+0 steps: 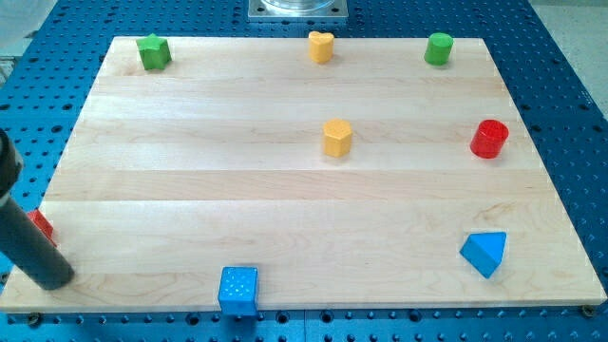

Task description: Place the red star vertically below the green star

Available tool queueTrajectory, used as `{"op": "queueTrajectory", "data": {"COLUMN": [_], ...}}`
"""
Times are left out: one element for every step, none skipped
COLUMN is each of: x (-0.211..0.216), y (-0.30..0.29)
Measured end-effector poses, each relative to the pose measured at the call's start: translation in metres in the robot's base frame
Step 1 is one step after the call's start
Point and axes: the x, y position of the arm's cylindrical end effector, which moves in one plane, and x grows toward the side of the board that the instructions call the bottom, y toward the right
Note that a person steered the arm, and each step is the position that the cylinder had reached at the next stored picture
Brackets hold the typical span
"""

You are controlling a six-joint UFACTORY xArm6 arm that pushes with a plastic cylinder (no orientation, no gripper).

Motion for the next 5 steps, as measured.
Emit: {"op": "queueTrajectory", "data": {"x": [0.016,0.015,-0.007,-0.039,-0.063], "y": [-0.003,-0.030,-0.055,-0.055,-0.033]}}
